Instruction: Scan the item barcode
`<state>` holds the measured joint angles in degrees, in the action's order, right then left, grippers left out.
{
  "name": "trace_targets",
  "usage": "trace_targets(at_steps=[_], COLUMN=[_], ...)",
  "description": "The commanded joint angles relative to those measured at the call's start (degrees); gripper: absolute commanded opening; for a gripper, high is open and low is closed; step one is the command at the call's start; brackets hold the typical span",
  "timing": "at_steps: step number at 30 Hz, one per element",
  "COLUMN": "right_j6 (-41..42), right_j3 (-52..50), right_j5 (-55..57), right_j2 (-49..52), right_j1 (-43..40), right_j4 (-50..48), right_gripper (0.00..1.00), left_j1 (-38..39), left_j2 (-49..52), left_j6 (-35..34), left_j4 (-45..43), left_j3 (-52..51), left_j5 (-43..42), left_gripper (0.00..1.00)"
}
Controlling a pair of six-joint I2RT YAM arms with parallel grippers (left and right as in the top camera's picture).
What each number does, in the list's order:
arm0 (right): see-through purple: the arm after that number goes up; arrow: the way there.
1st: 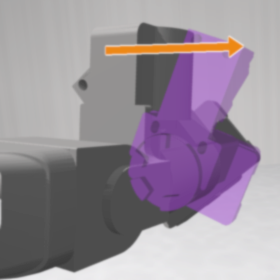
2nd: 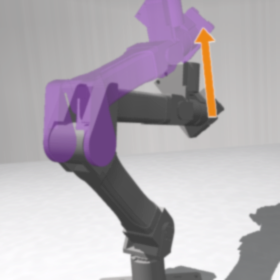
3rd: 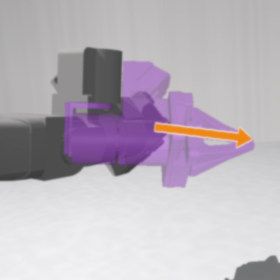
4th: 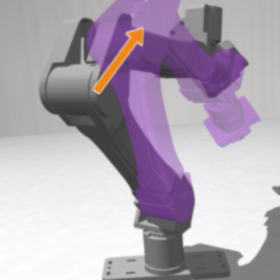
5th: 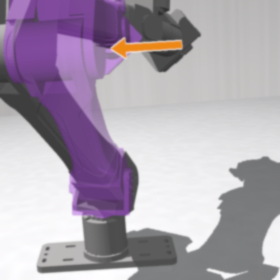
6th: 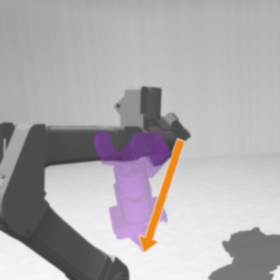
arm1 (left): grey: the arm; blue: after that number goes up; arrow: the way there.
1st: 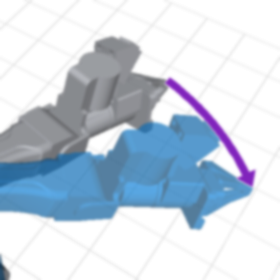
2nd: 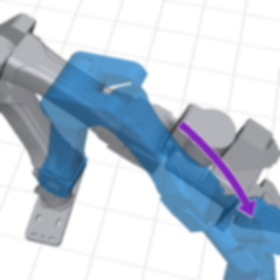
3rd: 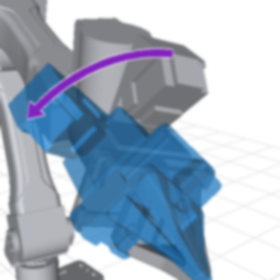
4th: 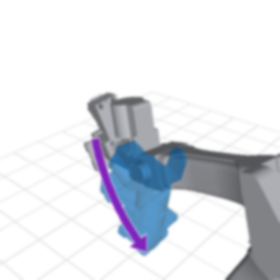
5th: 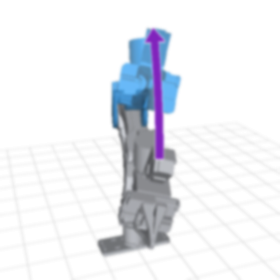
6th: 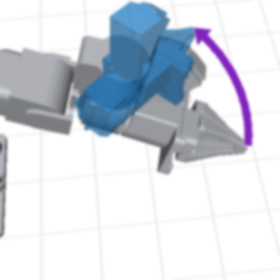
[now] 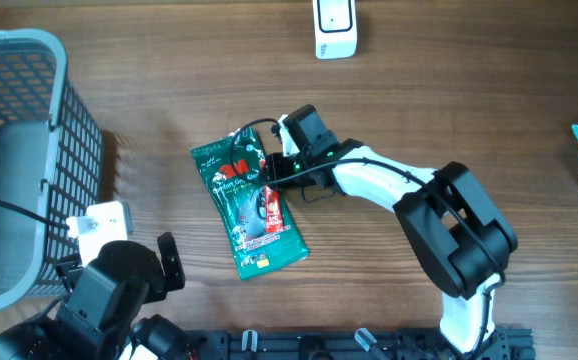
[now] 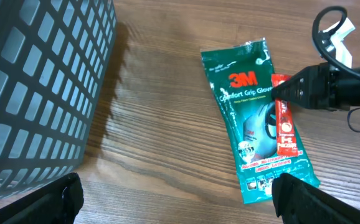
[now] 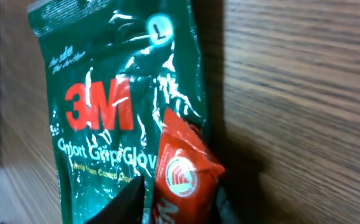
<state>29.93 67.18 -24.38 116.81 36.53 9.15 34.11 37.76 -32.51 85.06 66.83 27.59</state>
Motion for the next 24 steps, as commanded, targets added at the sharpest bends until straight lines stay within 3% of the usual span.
trace_targets(at_steps=[1, 3, 6, 16, 20, 24], right_j6=[-0.6, 0.8, 5.2, 30.6, 42.6, 39.2], right_j3=[-1.0, -0.8, 0.9, 5.3, 5.3, 5.3], right_j5=[-0.1, -0.1, 0.0, 0.4, 0.0, -6.4], right_j2=[3.3, 3.3, 2.4, -9.6, -11.2, -11.2], right_j1=[0.3, 0.0, -2.3, -14.6, -17.2, -17.8], right_j4=[1.1, 1.1, 5.3, 37.2, 55.5, 65.0], right_gripper=[0.11, 0.04, 0.04, 0.04, 0.04, 0.04], left_j1=[-0.3, -0.3, -0.3, -0.3, -0.3, -0.3], left_j2=[-0.2, -0.2, -0.2, -0.2, -0.2, -0.2], left_j6=[-1.0, -1.0, -1.0, -1.0, -1.0, -1.0], left_j4=[-0.1, -0.1, -0.1, -0.1, -0.1, -0.1], left_j3=[0.7, 0.7, 0.7, 0.7, 0.7, 0.7], left_j5=[-0.1, -0.1, -0.1, -0.1, -0.1, -0.1], left_gripper=[1.0, 1.0, 1.0, 1.0, 1.0, 1.0])
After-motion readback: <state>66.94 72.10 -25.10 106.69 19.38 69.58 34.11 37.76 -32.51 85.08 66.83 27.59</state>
